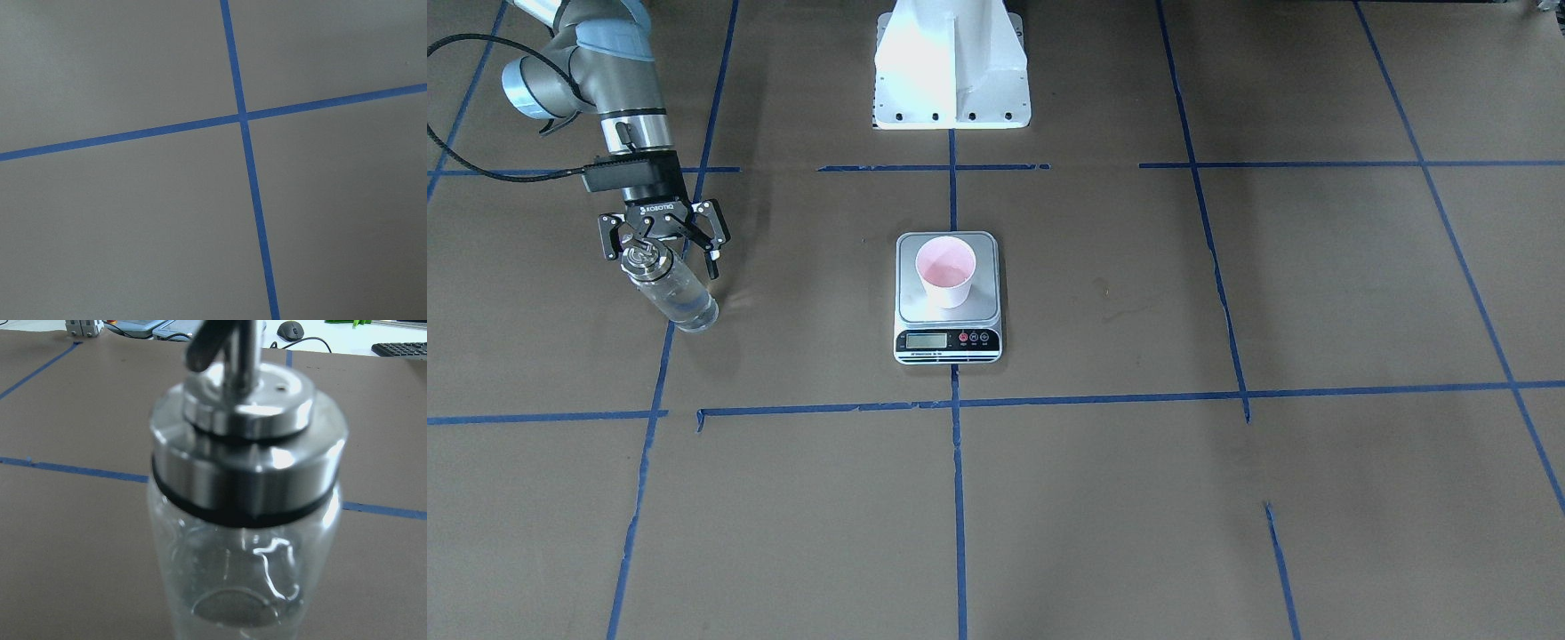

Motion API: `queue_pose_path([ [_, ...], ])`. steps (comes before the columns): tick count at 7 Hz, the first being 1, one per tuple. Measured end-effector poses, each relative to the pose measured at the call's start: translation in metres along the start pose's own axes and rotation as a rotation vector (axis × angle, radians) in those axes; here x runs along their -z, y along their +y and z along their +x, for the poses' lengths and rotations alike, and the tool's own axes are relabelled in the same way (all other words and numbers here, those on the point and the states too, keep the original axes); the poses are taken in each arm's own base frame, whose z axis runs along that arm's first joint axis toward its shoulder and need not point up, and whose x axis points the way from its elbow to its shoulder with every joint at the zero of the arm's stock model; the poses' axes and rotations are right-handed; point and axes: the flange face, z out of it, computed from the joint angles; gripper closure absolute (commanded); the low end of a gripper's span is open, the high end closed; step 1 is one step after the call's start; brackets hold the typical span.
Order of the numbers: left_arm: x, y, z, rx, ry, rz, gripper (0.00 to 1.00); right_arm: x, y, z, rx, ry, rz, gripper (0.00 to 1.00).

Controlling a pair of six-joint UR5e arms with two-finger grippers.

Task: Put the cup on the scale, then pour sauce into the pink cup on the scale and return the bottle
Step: 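Lift the glass bottle with the right gripper and carry it over the cup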

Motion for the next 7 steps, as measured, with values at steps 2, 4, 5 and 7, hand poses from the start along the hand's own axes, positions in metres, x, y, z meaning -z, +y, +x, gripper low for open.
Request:
queue_pose_path([
  [2,0.0,0.0,0.0,0.0,0.0,0.0,0.0,-0.006,-0.008,0.004,0.006,0.013,0.016,0.0],
  [4,0.001,0.0,0.0,-0.001,0.0,0.002,0.0,-0.01,-0.019,0.002,0.003,0.016,0.033,0.0],
  [5,0.001,0.0,0.001,-0.001,0.0,0.002,0.0,-0.011,-0.023,-0.001,-0.001,0.012,0.04,0.0],
  [7,0.001,0.0,0.0,-0.001,0.0,0.002,0.0,-0.011,-0.026,-0.003,-0.004,0.011,0.044,0.01],
])
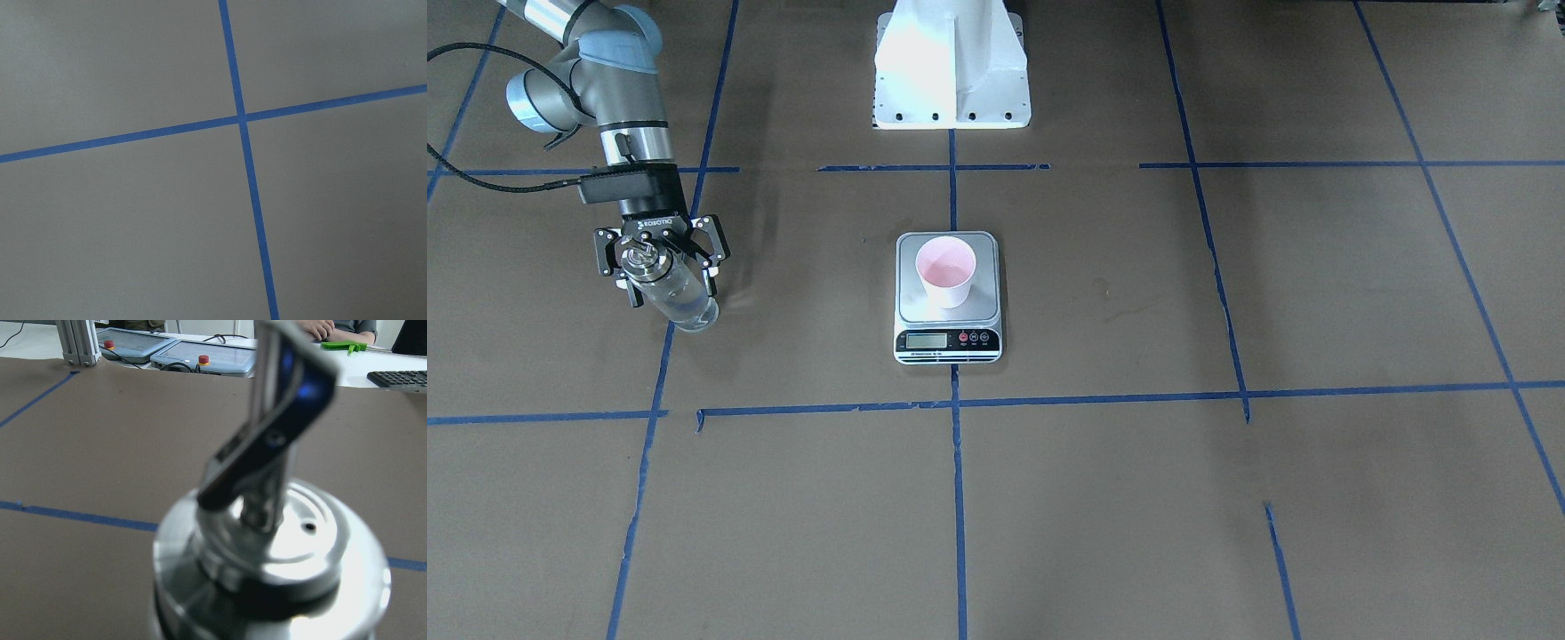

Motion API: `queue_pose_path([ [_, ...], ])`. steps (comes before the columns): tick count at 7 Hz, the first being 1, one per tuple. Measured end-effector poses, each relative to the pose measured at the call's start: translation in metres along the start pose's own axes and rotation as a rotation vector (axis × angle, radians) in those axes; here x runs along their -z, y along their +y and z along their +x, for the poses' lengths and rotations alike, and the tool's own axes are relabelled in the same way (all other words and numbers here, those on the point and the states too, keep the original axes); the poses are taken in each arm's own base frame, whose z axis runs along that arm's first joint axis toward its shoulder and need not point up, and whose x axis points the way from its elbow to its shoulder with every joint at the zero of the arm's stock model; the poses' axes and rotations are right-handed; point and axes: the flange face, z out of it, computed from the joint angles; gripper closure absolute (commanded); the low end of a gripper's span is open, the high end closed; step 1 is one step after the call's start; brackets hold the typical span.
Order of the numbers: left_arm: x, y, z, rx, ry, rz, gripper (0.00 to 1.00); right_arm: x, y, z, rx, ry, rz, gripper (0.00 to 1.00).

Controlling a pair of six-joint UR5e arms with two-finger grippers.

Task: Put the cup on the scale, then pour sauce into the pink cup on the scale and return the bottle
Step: 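Lift the glass bottle with the right gripper and carry it over the cup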

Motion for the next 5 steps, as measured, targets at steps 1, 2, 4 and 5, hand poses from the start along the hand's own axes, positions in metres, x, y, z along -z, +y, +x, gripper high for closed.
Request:
queue_pose_path([
  [1,0.0,0.0,0.0,0.0,0.0,0.0,0.0,-0.0006,0.0003,0.0004,0.002,0.002,0.0,0.46],
  [2,0.0001,0.0,0.0002,0.0,0.001,0.0,0.0,-0.0016,0.0009,0.0012,0.004,0.004,0.0,0.99],
  [4,0.0,0.0,0.0001,0.0,0.0,0.0,0.0,-0.0026,-0.0002,0.003,0.002,0.012,0.015,1.0],
  [5,-0.0002,0.0,0.0,0.0,0.001,0.0,0.0,-0.0023,-0.0026,0.0039,0.001,0.021,0.035,1.0],
])
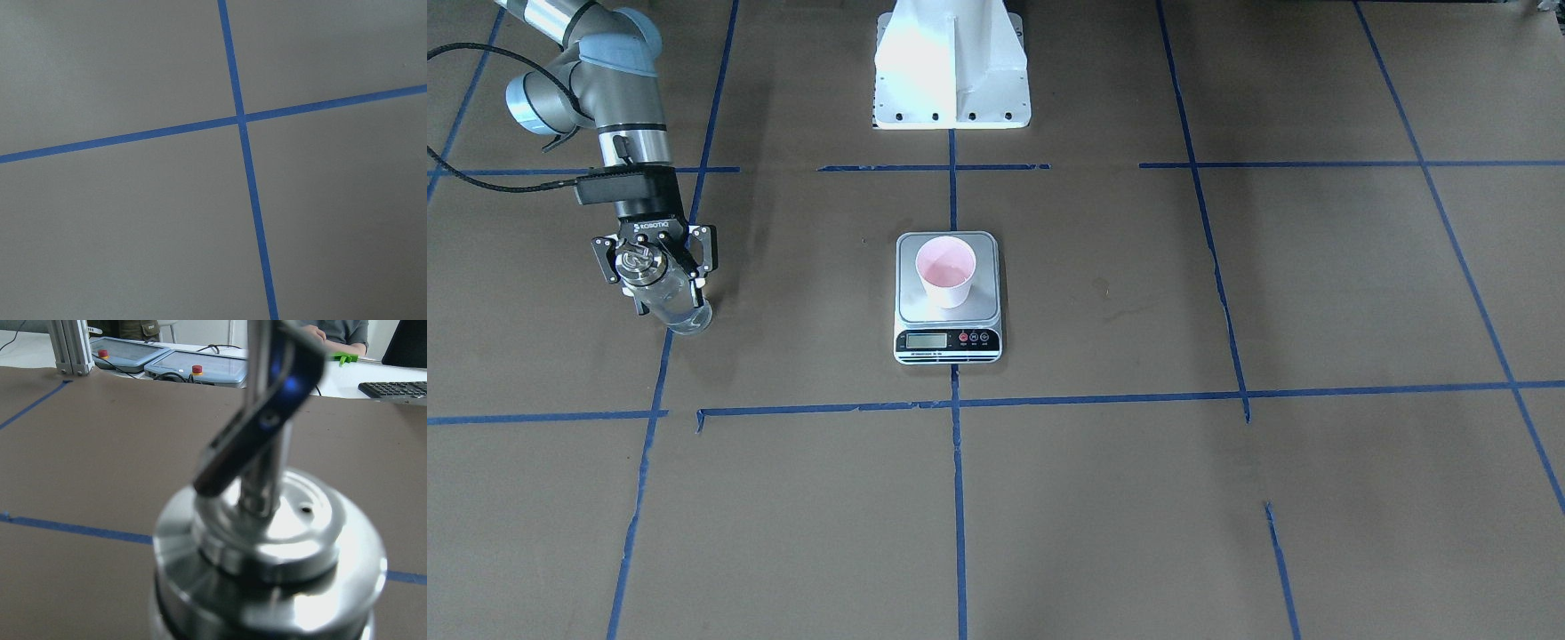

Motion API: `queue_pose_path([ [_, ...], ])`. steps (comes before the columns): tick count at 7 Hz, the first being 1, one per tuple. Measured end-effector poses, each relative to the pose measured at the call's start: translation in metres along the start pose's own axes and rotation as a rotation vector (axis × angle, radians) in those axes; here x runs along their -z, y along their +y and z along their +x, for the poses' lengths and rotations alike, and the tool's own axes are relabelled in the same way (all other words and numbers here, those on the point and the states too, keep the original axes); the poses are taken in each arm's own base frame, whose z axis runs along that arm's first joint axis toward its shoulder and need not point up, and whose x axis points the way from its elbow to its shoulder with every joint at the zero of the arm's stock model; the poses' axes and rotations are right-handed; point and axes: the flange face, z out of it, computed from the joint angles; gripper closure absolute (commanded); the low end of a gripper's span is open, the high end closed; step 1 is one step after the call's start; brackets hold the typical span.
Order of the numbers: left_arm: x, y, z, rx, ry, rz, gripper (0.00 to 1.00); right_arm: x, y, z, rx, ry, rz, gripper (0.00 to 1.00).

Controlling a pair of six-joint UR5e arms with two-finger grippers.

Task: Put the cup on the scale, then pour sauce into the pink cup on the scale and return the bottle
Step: 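Lift the glass bottle with the right gripper and carry it over the cup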

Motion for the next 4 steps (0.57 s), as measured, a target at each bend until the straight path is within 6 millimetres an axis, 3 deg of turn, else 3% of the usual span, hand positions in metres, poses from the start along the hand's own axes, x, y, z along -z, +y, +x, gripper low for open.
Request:
queue_pose_path([
  [4,0.0,0.0,0.001,-0.001,0.0,0.0,0.0,0.01,-0.032,-0.005,0.088,-0.011,0.052,1.0],
])
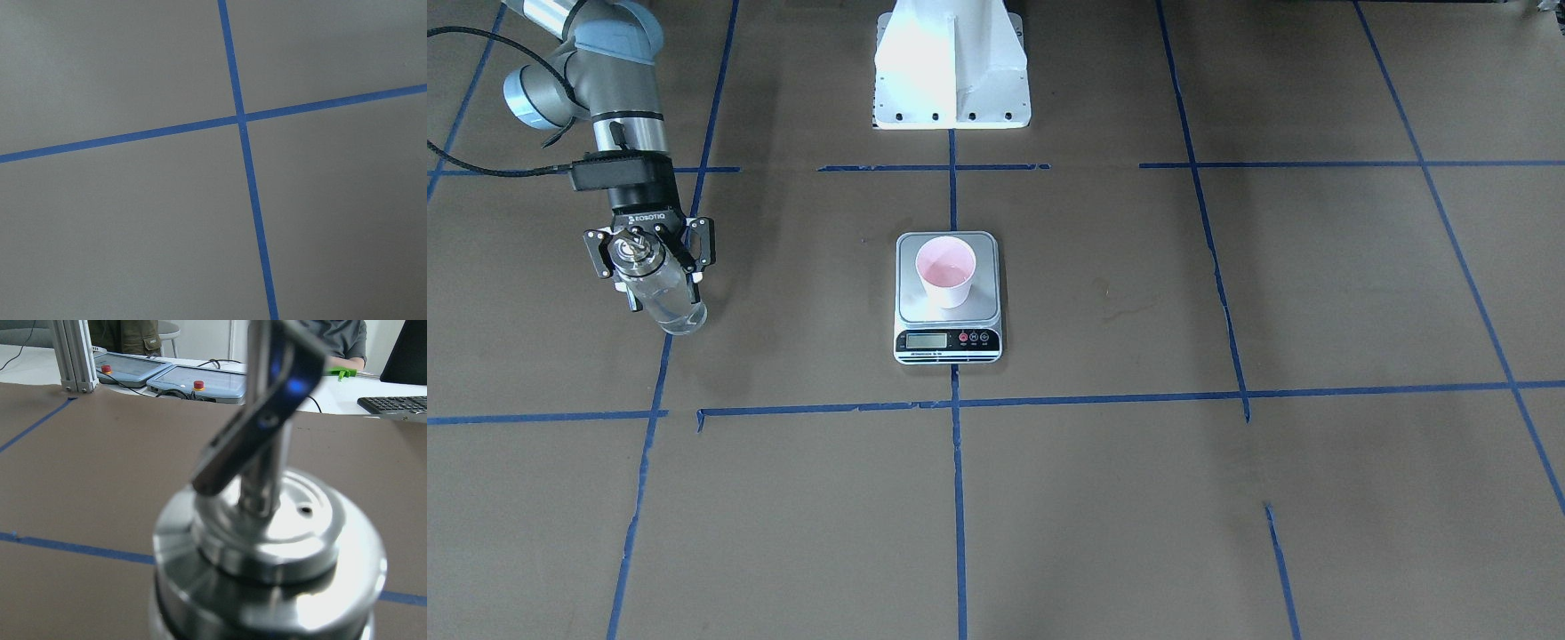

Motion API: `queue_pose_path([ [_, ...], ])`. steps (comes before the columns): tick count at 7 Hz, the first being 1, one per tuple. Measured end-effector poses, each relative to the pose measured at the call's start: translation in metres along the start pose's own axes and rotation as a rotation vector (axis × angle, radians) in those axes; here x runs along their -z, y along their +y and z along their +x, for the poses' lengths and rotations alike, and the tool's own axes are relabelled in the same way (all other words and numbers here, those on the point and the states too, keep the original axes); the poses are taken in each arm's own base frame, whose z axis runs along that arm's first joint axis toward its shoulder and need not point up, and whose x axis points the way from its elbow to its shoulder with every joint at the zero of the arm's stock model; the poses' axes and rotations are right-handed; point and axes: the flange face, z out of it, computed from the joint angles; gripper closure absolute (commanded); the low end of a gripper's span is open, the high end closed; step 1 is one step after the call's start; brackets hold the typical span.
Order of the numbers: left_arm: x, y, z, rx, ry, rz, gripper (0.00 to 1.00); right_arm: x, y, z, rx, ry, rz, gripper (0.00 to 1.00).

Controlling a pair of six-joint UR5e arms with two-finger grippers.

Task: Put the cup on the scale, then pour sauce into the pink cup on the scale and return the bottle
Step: 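Lift the glass bottle with the right gripper and carry it over the cup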

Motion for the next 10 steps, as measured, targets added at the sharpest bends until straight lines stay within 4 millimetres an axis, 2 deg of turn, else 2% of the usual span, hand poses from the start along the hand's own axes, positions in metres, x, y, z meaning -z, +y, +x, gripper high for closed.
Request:
queue_pose_path([
  [3,-0.002,0.0,-0.001,0.003,0.0,-0.004,0.0,-0.005,-0.036,0.005,0.115,0.012,0.043,1.0],
  [5,-0.001,0.0,-0.001,0.002,0.0,-0.003,0.0,-0.01,-0.044,0.002,0.199,0.021,0.041,1.0],
  [6,-0.001,0.0,-0.001,0.002,0.0,-0.003,0.0,-0.015,-0.05,-0.011,0.228,0.029,0.03,1.0],
  [8,-0.001,-0.001,0.0,0.001,0.0,-0.002,0.0,-0.03,-0.067,-0.05,0.29,0.076,-0.02,1.0],
  [10,-0.001,-0.001,0.0,0.0,0.0,-0.002,0.0,-0.033,-0.077,-0.095,0.412,0.14,-0.03,1.0],
])
